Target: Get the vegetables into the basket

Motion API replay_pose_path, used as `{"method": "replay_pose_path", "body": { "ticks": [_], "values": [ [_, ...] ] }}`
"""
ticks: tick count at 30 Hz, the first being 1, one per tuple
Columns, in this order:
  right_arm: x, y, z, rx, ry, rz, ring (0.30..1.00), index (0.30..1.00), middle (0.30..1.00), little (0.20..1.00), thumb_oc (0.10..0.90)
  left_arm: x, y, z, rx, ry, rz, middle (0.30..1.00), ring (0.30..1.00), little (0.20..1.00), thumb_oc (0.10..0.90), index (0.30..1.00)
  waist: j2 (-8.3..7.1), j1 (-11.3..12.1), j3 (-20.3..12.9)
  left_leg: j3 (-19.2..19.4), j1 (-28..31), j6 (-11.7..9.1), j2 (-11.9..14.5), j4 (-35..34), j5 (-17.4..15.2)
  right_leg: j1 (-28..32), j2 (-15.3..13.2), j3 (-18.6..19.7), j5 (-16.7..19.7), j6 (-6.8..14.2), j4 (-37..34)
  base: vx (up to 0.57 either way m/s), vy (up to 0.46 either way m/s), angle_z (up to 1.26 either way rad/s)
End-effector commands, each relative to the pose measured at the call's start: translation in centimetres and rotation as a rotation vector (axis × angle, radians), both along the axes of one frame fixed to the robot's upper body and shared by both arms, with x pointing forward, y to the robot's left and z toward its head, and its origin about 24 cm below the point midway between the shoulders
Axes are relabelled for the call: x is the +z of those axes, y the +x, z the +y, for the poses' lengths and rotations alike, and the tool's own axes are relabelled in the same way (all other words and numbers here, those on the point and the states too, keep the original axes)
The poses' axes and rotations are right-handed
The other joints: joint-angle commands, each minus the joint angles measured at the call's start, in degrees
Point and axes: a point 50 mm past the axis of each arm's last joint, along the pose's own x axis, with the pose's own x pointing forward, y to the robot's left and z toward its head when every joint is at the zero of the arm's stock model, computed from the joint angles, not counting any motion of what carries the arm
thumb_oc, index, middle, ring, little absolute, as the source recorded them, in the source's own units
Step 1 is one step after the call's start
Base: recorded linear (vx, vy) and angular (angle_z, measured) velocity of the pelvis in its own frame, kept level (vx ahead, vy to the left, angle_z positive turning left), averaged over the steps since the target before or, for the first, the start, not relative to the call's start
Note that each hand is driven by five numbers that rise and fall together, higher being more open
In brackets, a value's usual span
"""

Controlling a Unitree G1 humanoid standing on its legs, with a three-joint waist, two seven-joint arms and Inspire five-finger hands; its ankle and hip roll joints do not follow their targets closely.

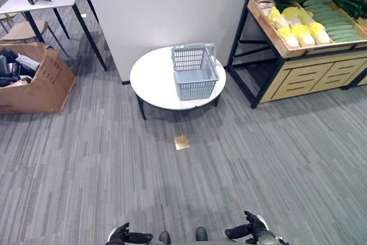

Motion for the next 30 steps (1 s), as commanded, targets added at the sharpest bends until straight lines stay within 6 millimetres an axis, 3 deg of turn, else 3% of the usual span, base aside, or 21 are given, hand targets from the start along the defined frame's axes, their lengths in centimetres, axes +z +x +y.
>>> {"method": "replay_pose_path", "body": {
  "ticks": [1,21,30],
  "values": [
    [-0.1,-1.0,-0.9,0.012,-0.044,0.043,1.0,1.0,1.0,1.0,0.9,-0.4,-0.8,-1.3,-0.012,-0.02,0.039,1.0,1.0,1.0,0.9,1.0,-1.42,0.23,-0.87,-3.18,0.23,-0.9,1.44,-0.01,-1.78,0.2,-3.54,-0.58,2.73,4.5,0.22,0.0,-0.006,0.04],
    [0.0,-0.7,-1.1,0.007,-0.064,0.027,1.0,1.0,1.0,1.0,0.9,-0.3,-0.5,-0.9,-0.017,0.014,0.038,1.0,1.0,1.0,0.9,1.0,-1.61,-0.26,-0.64,-3.73,0.7,-0.83,1.81,-0.01,-1.91,0.68,-3.17,-0.77,2.2,3.78,0.22,0.0,-0.003,0.01],
    [1.1,2.4,-2.0,0.005,-0.098,-0.078,1.0,1.0,1.0,1.0,0.9,0.5,2.4,-0.2,-0.042,0.063,-0.039,1.0,1.0,1.0,0.9,1.0,-1.36,-0.96,3.6,-4.62,-4.09,-1.01,3.01,2.88,-0.95,-7.71,-1.21,-1.38,-1.47,2.58,10.9,-0.04,-0.056,0.02]
  ]
}}
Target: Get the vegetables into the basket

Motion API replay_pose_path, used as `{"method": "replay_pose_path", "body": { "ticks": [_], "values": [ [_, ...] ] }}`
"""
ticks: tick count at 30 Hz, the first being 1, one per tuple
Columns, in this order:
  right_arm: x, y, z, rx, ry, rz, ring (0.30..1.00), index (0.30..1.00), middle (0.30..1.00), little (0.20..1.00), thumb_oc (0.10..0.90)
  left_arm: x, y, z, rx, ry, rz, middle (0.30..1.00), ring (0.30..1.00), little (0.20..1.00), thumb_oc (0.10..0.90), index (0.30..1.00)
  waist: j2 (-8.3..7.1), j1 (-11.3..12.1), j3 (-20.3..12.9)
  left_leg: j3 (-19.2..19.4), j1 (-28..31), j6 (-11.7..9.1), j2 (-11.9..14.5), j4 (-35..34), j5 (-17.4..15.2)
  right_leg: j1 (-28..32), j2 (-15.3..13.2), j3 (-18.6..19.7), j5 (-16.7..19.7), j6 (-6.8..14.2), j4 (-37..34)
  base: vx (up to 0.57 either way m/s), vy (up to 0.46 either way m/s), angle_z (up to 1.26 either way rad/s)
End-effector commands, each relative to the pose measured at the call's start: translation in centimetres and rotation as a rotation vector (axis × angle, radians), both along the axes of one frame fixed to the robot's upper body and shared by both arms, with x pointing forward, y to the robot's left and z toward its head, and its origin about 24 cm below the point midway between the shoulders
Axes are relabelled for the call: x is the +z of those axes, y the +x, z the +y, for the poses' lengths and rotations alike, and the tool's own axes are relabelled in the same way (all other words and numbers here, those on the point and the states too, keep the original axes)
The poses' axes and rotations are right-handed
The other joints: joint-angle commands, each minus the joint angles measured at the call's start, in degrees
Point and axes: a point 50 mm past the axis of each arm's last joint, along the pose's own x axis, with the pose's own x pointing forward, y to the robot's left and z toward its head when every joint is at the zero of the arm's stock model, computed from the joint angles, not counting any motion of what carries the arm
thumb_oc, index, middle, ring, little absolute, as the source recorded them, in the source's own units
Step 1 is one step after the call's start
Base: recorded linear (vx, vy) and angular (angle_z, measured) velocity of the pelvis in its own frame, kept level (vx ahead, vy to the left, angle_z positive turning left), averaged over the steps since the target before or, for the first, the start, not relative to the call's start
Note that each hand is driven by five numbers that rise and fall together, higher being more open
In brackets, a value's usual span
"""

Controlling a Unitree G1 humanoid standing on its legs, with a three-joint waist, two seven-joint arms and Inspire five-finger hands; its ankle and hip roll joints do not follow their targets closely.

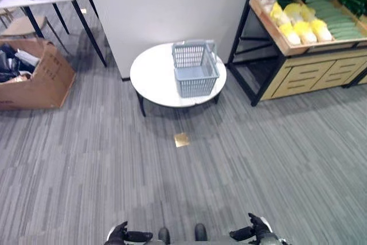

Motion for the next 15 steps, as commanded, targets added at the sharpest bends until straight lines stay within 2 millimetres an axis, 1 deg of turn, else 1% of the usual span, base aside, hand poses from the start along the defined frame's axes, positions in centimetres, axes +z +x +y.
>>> {"method": "replay_pose_path", "body": {
  "ticks": [1,2,5,6,7,9,10,11,12,13,14,15],
  "values": [
    [0.8,1.7,-1.2,0.004,-0.06,-0.061,1.0,1.0,1.0,1.0,0.9,0.0,0.4,-0.4,-0.014,0.025,-0.003,1.0,1.0,1.0,0.9,1.0,-1.09,-0.64,1.35,-4.01,1.02,-0.75,2.64,1.61,-1.73,-2.04,-1.43,-0.52,-1.19,2.67,7.17,0.02,-0.17,0.09],
    [1.0,1.9,-1.7,-0.001,-0.076,-0.071,1.0,1.0,1.0,1.0,0.9,0.2,1.1,-0.3,-0.009,0.035,-0.025,1.0,1.0,1.0,0.9,1.0,-1.38,-0.86,2.32,-4.31,-0.42,-1.0,2.76,4.74,-2.74,-2.4,-1.35,-0.54,-1.59,2.3,7.94,0.04,-0.159,0.08],
    [1.2,1.9,-2.3,-0.017,-0.089,-0.08,1.0,1.0,1.0,1.0,0.9,0.4,1.6,-0.2,0.014,0.033,-0.049,1.0,1.0,1.0,0.9,1.0,-1.67,-1.12,3.24,-4.67,-2.52,-1.57,2.24,10.66,-4.23,-1.86,-1.36,-0.57,-2.09,1.63,8.21,0.06,-0.126,0.1],
    [1.2,1.8,-2.6,-0.02,-0.097,-0.079,1.0,1.0,1.0,1.0,0.9,0.5,1.8,-0.2,0.022,0.031,-0.061,1.0,1.0,1.0,0.9,1.0,-1.71,-1.16,3.66,-4.87,-3.62,-1.88,1.85,13.88,-4.13,-1.43,-1.32,-0.55,-2.53,1.28,8.65,0.08,-0.102,0.11],
    [1.3,1.8,-2.8,-0.025,-0.103,-0.079,1.0,1.0,1.0,1.0,0.9,0.6,2.2,-0.4,0.026,0.027,-0.078,1.0,1.0,1.0,0.9,1.0,-2.01,-1.17,4.19,-5.23,-5.33,-2.14,1.22,18.63,-3.73,-1.05,-1.48,-0.27,-2.81,0.97,9.01,0.08,-0.073,0.07],
    [1.4,1.7,-3.3,-0.031,-0.118,-0.077,1.0,1.0,1.0,1.0,0.9,0.8,2.9,-0.5,0.022,0.028,-0.104,1.0,1.0,1.0,0.9,1.0,-1.96,-0.82,5.19,-6.55,-7.88,-2.28,0.43,20.58,-2.5,-0.6,-1.48,0.01,-3.23,0.82,9.7,0.07,-0.022,0.07],
    [1.4,1.8,-3.5,-0.034,-0.125,-0.078,1.0,1.0,1.0,1.0,0.9,0.9,3.3,-0.6,0.02,0.028,-0.117,1.0,1.0,1.0,0.9,1.0,-1.99,-0.74,5.52,-6.62,-10.04,-2.11,0.02,20.49,-2.25,-0.36,-1.69,0.02,-3.46,0.88,9.86,0.16,0.067,-0.01],
    [1.5,1.8,-3.6,-0.038,-0.132,-0.076,1.0,1.0,1.0,1.0,0.9,1.1,3.6,-0.5,0.022,0.031,-0.132,1.0,1.0,1.0,0.9,1.0,-1.86,-0.47,5.19,-6.13,-13.09,-1.34,0.51,16.95,-1.73,0.31,-1.88,0.66,-3.95,1.24,9.58,0.21,0.117,-0.06],
    [1.5,1.7,-3.6,-0.035,-0.134,-0.072,1.0,1.0,1.0,1.0,0.9,1.0,3.6,-0.6,0.021,0.033,-0.134,1.0,1.0,1.0,0.9,1.0,-1.64,-0.04,4.96,-6.51,-14.15,-1.43,1.48,14.65,0.31,1.32,-1.79,1.26,-4.38,1.38,9.21,0.28,0.172,-0.08],
    [1.4,1.6,-3.5,-0.029,-0.134,-0.067,1.0,1.0,1.0,1.0,0.9,1.0,3.5,-0.6,0.018,0.036,-0.136,1.0,1.0,1.0,0.9,1.0,-1.21,0.52,4.87,-7.39,-15.29,-1.7,2.51,11.7,3.08,2.37,-1.48,2.01,-4.66,1.43,9.05,0.36,0.223,-0.09],
    [1.3,1.4,-3.3,-0.019,-0.134,-0.055,1.0,1.0,1.0,1.0,0.9,1.0,3.4,-0.6,0.01,0.04,-0.136,1.0,1.0,1.0,0.9,1.0,-0.74,1.46,4.41,-9.56,-15.33,-2.23,3.22,7.09,5.79,4.88,-1.44,3.77,-5.43,1.61,8.42,0.39,0.254,-0.12],
    [1.2,1.1,-3.3,-0.021,-0.131,-0.045,1.0,1.0,1.0,1.0,0.9,0.9,3.1,-0.5,0.01,0.04,-0.126,1.0,1.0,1.0,0.9,1.0,-0.88,1.61,3.86,-9.62,-14.63,-2.19,2.95,6.42,5.67,6.18,-1.92,4.71,-5.55,1.98,7.91,0.49,0.334,-0.56]
  ]
}}
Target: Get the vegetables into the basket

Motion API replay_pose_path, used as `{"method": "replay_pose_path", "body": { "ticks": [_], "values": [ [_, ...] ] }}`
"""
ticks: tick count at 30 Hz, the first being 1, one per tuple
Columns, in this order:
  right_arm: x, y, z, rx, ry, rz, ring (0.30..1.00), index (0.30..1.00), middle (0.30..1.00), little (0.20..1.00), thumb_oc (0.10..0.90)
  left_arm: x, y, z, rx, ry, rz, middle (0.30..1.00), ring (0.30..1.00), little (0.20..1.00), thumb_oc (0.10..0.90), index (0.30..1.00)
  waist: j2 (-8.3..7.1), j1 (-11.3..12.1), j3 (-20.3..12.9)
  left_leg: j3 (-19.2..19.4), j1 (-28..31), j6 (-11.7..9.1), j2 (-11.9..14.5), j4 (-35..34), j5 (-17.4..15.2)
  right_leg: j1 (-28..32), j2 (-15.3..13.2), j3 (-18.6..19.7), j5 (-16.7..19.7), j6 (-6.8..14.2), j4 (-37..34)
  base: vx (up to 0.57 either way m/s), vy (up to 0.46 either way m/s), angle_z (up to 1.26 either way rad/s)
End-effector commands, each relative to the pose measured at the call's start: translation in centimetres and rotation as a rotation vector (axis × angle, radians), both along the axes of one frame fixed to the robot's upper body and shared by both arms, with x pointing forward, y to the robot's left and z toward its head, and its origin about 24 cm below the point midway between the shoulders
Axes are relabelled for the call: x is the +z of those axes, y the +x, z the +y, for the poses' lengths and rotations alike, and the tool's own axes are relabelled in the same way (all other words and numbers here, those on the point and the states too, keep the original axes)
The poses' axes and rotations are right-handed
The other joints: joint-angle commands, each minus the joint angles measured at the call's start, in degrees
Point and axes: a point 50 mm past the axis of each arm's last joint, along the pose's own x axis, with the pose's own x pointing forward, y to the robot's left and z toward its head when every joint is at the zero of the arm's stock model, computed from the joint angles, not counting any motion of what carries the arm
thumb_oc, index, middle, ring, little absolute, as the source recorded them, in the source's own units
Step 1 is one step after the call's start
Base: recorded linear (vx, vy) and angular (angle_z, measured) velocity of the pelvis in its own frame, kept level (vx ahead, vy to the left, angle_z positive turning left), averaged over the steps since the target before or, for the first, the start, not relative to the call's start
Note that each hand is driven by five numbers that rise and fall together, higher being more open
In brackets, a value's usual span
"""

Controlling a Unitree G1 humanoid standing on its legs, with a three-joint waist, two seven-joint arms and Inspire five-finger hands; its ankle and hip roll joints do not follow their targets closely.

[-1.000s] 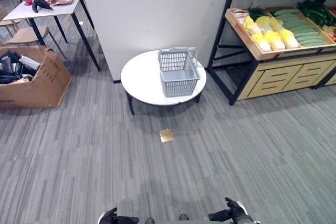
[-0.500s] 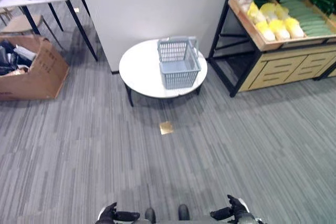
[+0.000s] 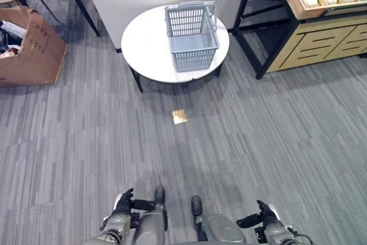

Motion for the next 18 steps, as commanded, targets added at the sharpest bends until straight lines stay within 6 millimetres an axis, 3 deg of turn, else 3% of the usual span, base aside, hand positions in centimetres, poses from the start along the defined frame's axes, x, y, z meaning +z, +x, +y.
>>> {"method": "replay_pose_path", "body": {
  "ticks": [1,4,5,6,8,9,10,11,12,13,14,15,18],
  "values": [
    [-0.1,-1.9,-1.3,-0.016,-0.033,0.017,1.0,1.0,1.0,1.0,0.9,-1.1,-3.6,0.8,-0.001,0.037,0.081,1.0,1.0,1.0,0.9,1.0,-0.77,1.21,-5.32,0.27,0.86,3.15,-1.38,5.27,1.53,5.38,-4.27,4.9,-2.86,5.25,6.12,0.37,0.333,-0.98],
    [-0.3,-2.2,-1.1,-0.031,-0.015,0.027,1.0,1.0,1.0,1.0,0.9,-1.1,-3.9,0.9,-0.033,0.042,0.1,1.0,1.0,1.0,0.9,1.0,-1.6,1.11,-6.58,2.64,2.23,4.79,-2.83,6.04,-0.46,5.4,-6.72,6.28,0.2,7.41,6.88,0.29,0.316,-0.91],
    [-0.4,-2.2,-0.7,-0.021,-0.002,0.034,1.0,1.0,1.0,1.0,0.9,-1.1,-3.9,1.0,-0.051,0.045,0.105,1.0,1.0,1.0,0.9,1.0,-2.23,1.07,-7.05,4.37,2.81,5.92,-4.16,6.87,-2.13,4.71,-8.05,7.39,4.07,9.0,8.08,0.18,0.24,-0.49],
    [-0.4,-2.2,-0.7,-0.021,-0.002,0.034,1.0,1.0,1.0,1.0,0.9,-1.1,-3.9,1.0,-0.051,0.045,0.106,1.0,1.0,1.0,0.9,1.0,-2.25,1.13,-7.04,4.44,2.83,5.93,-4.16,6.91,-2.17,4.73,-8.07,7.46,4.08,9.02,8.05,0.23,0.327,-0.6],
    [-0.5,-1.9,0.0,-0.001,0.017,0.028,1.0,1.0,1.0,1.0,0.9,-1.0,-3.7,1.2,-0.055,0.047,0.099,1.0,1.0,1.0,0.9,1.0,-2.73,1.42,-7.31,5.69,3.39,7.2,-5.41,7.8,-4.31,3.34,-9.09,7.81,7.87,10.13,10.87,0.2,0.354,-0.31],
    [-0.3,-0.6,0.6,0.016,0.029,-0.009,1.0,1.0,1.0,1.0,0.9,-0.7,-3.2,1.9,-0.044,0.061,0.088,1.0,1.0,1.0,0.9,1.0,-2.12,1.58,-6.15,6.85,4.66,8.29,-5.39,7.58,-5.32,-0.99,-9.26,4.44,11.67,10.6,18.04,0.23,0.498,-0.06],
    [-0.1,0.0,1.1,0.029,0.037,-0.033,1.0,1.0,1.0,1.0,0.9,-0.7,-3.2,2.0,-0.03,0.062,0.09,1.0,1.0,1.0,0.9,1.0,-1.61,1.7,-5.85,7.74,6.81,8.8,-5.61,6.81,-6.22,-2.79,-10.22,0.22,12.11,9.71,20.66,0.17,0.412,-0.52],
    [-0.1,0.0,1.1,0.029,0.037,-0.033,1.0,1.0,1.0,1.0,0.9,-0.7,-3.2,2.0,-0.03,0.062,0.09,1.0,1.0,1.0,0.9,1.0,-1.64,1.64,-5.75,7.69,6.93,8.8,-5.65,6.78,-6.23,-2.67,-10.26,0.17,12.05,9.71,20.7,0.23,0.291,-0.62],
    [-0.1,0.1,1.3,0.039,0.04,-0.039,1.0,1.0,1.0,1.0,0.9,-0.7,-3.5,2.3,-0.013,0.062,0.095,1.0,1.0,1.0,0.9,1.0,-1.34,1.34,-5.56,8.29,9.56,9.0,-5.88,5.15,-6.66,-4.47,-10.66,-2.9,11.87,9.21,21.09,0.28,0.199,-0.49],
    [-0.1,0.4,1.5,0.047,0.046,-0.049,1.0,1.0,1.0,1.0,0.9,-0.9,-4.0,2.3,-0.012,0.058,0.113,1.0,1.0,1.0,0.9,1.0,-0.94,0.98,-5.28,8.44,11.75,8.92,-5.93,4.12,-7.34,-7.15,-10.37,-6.07,9.93,8.77,19.12,0.35,0.215,-0.09],
    [0.0,0.6,1.5,0.046,0.048,-0.055,1.0,1.0,1.0,1.0,0.9,-0.9,-4.1,2.3,-0.013,0.057,0.117,1.0,1.0,1.0,0.9,1.0,-0.87,0.85,-5.13,8.45,12.48,8.85,-5.96,4.02,-7.66,-7.97,-10.35,-6.92,9.34,8.77,17.8,0.22,0.101,-0.06],
    [0.0,0.6,1.5,0.046,0.048,-0.055,1.0,1.0,1.0,1.0,0.9,-0.9,-4.1,2.3,-0.013,0.057,0.117,1.0,1.0,1.0,0.9,1.0,-0.85,0.79,-4.99,8.38,12.64,8.83,-5.95,4.02,-7.72,-7.79,-10.35,-7.0,9.24,8.76,17.85,0.19,0.029,-0.04],
    [0.3,1.5,2.0,0.069,0.056,-0.083,1.0,1.0,1.0,1.0,0.9,-1.2,-4.7,1.9,-0.043,0.048,0.146,1.0,1.0,1.0,0.9,1.0,-1.64,-0.25,-4.1,7.87,16.5,8.33,-6.9,4.19,-10.76,-10.24,-12.06,-10.31,11.1,9.96,6.5,0.28,-0.023,0.21]
  ]
}}
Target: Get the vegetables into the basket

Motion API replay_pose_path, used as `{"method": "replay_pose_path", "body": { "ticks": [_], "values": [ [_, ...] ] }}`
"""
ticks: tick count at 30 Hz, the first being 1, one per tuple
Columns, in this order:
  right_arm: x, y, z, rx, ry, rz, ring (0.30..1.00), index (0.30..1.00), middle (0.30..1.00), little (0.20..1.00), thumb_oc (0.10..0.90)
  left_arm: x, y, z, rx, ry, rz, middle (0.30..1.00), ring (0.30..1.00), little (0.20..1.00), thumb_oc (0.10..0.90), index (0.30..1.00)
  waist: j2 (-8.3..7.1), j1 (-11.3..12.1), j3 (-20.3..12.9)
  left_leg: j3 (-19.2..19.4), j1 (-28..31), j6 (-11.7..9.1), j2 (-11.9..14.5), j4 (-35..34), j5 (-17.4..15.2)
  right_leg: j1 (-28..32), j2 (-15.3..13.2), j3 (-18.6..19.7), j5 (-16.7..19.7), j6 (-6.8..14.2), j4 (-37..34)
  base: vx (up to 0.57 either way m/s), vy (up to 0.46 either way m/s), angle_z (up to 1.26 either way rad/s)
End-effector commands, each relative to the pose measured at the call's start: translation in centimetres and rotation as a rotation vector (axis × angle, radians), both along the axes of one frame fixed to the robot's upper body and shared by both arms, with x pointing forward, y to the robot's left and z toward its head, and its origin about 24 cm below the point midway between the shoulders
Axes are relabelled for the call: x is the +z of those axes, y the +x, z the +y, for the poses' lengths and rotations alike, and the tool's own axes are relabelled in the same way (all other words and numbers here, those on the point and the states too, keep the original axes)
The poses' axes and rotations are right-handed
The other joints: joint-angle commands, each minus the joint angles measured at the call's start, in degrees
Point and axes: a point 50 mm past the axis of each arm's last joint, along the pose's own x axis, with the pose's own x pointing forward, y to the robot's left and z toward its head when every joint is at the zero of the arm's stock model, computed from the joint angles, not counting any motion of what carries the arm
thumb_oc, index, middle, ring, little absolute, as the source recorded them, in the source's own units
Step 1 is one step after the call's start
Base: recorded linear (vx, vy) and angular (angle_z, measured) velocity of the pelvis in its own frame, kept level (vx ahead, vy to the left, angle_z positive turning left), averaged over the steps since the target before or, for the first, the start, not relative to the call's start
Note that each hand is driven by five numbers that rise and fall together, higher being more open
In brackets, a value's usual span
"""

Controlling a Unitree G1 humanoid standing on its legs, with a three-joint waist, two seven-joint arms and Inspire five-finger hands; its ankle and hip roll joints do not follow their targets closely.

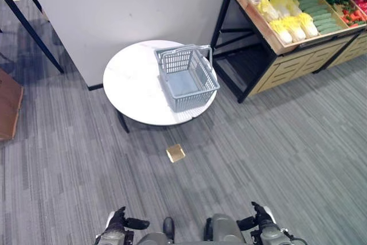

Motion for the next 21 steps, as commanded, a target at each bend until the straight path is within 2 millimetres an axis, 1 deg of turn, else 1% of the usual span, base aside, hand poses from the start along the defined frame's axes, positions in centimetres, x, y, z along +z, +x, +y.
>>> {"method": "replay_pose_path", "body": {
  "ticks": [1,2,4,5,7,8,10,13,14,15,16,17,19,20,21],
  "values": [
    [0.8,2.9,0.5,0.053,0.005,-0.079,1.0,1.0,1.0,1.0,0.9,0.3,0.9,0.2,-0.029,0.003,-0.039,1.0,1.0,1.0,0.9,1.0,-1.09,-0.45,1.98,-0.34,-2.61,-2.47,3.25,5.08,-2.5,8.12,-2.23,0.21,15.16,1.8,-13.3,0.23,-0.061,0.29],
    [0.8,2.9,0.8,0.07,0.005,-0.075,1.0,1.0,1.0,1.0,0.9,0.2,0.6,0.0,-0.035,-0.005,-0.028,1.0,1.0,1.0,0.9,1.0,-1.31,-0.79,2.04,-0.82,-1.44,-2.66,2.98,5.34,-3.35,6.54,-3.01,0.09,17.41,2.52,-15.59,0.23,-0.076,0.23],
    [0.7,2.8,0.8,0.075,0.006,-0.068,1.0,1.0,1.0,1.0,0.9,0.1,0.5,-0.1,-0.032,-0.012,-0.027,1.0,1.0,1.0,0.9,1.0,-1.36,-1.36,2.24,-1.8,-0.15,-2.97,2.73,5.99,-4.42,5.56,-3.06,1.43,18.77,2.85,-17.31,0.24,-0.075,0.22],
    [0.7,2.8,0.8,0.075,0.006,-0.068,1.0,1.0,1.0,1.0,0.9,0.1,0.5,-0.1,-0.032,-0.013,-0.027,1.0,1.0,1.0,0.9,1.0,-1.26,-1.36,2.32,-1.81,-0.06,-2.99,2.83,6.05,-4.53,5.71,-2.97,1.37,18.75,2.84,-17.34,0.17,-0.057,0.3],
    [0.6,2.4,0.9,0.088,0.013,-0.057,1.0,1.0,1.0,1.0,0.9,0.1,0.3,-0.3,-0.021,-0.021,-0.025,1.0,1.0,1.0,0.9,1.0,-1.4,-2.03,2.27,-3.1,1.75,-3.39,2.68,6.79,-6.32,4.42,-2.64,3.94,20.04,2.99,-17.8,0.3,-0.153,0.45],
    [0.4,1.9,0.9,0.084,0.017,-0.04,1.0,1.0,1.0,1.0,0.9,0.0,0.1,-0.4,-0.02,-0.025,-0.018,1.0,1.0,1.0,0.9,1.0,-1.46,-2.1,1.93,-3.78,2.31,-3.83,2.82,7.28,-6.78,5.09,-2.22,4.44,19.11,2.75,-18.13,0.32,-0.184,0.53],
    [0.3,1.4,0.7,0.081,0.016,-0.024,1.0,1.0,1.0,1.0,0.9,-0.2,-0.3,-0.6,-0.011,-0.032,-0.007,1.0,1.0,1.0,0.9,1.0,-1.44,-1.84,1.32,-4.3,3.28,-4.26,3.18,7.35,-7.25,5.7,-1.83,3.77,18.79,2.21,-17.9,0.21,-0.174,0.49],
    [0.3,1.5,0.5,0.084,0.01,-0.026,1.0,1.0,1.0,1.0,0.9,-0.4,-0.7,-1.0,0.007,-0.042,0.0,1.0,1.0,1.0,0.9,1.0,-0.65,-1.91,0.54,-5.69,4.4,-5.49,5.31,7.04,-6.16,5.76,-0.29,2.67,16.83,0.98,-16.04,0.2,-0.218,0.15],
    [0.5,1.7,0.2,0.087,0.005,-0.035,1.0,1.0,1.0,1.0,0.9,-0.4,-0.6,-1.0,0.006,-0.044,-0.001,1.0,1.0,1.0,0.9,1.0,-0.35,-2.07,0.22,-6.03,4.61,-6.17,6.33,7.27,-5.43,5.83,0.54,2.47,15.52,0.4,-15.32,0.13,-0.156,-0.02],
    [0.5,1.7,0.2,0.087,0.005,-0.035,1.0,1.0,1.0,1.0,0.9,-0.4,-0.6,-1.0,0.006,-0.044,-0.001,1.0,1.0,1.0,0.9,1.0,-0.31,-2.08,0.22,-6.04,4.64,-6.19,6.38,7.25,-5.44,5.84,0.58,2.44,15.48,0.38,-15.28,0.19,-0.217,-0.08],
    [0.6,1.7,-0.2,0.085,-0.008,-0.037,1.0,1.0,1.0,1.0,0.9,-0.4,-0.5,-1.3,0.001,-0.048,-0.008,1.0,1.0,1.0,0.9,1.0,0.12,-2.09,-0.01,-6.74,4.2,-7.4,7.54,8.83,-3.51,6.51,1.66,2.14,13.85,-0.63,-14.62,0.17,-0.218,-0.13],
    [0.7,1.9,-0.5,0.081,-0.017,-0.045,1.0,1.0,1.0,1.0,0.9,-0.3,-0.2,-1.5,-0.004,-0.049,-0.021,1.0,1.0,1.0,0.9,1.0,0.27,-2.19,0.09,-7.22,3.22,-8.16,7.72,11.56,-1.63,6.91,2.16,2.19,13.34,-1.19,-14.49,0.21,-0.287,-0.05],
    [1.0,2.1,-1.4,0.066,-0.038,-0.058,1.0,1.0,1.0,1.0,0.9,0.0,0.9,-1.6,-0.009,-0.05,-0.06,1.0,1.0,1.0,0.9,1.0,-0.38,-2.09,0.86,-7.3,-1.11,-9.5,7.33,20.62,1.59,8.17,2.22,2.07,12.45,-2.48,-14.33,0.12,-0.211,0.1],
    [1.1,2.0,-1.8,0.06,-0.05,-0.054,1.0,1.0,1.0,1.0,0.9,0.2,1.5,-1.5,-0.008,-0.047,-0.082,1.0,1.0,1.0,0.9,1.0,-0.71,-1.94,1.27,-7.29,-2.87,-9.8,7.01,23.36,2.43,8.97,2.07,1.91,11.97,-2.88,-14.41,0.1,-0.177,0.19],
    [1.1,1.8,-2.2,0.051,-0.064,-0.045,1.0,1.0,1.0,1.0,0.9,0.4,2.1,-1.5,-0.008,-0.044,-0.104,1.0,1.0,1.0,0.9,1.0,-1.01,-1.81,1.61,-6.56,-4.49,-9.66,7.14,24.61,2.79,9.78,1.71,1.62,11.47,-3.18,-14.49,0.07,-0.104,0.17]
  ]
}}
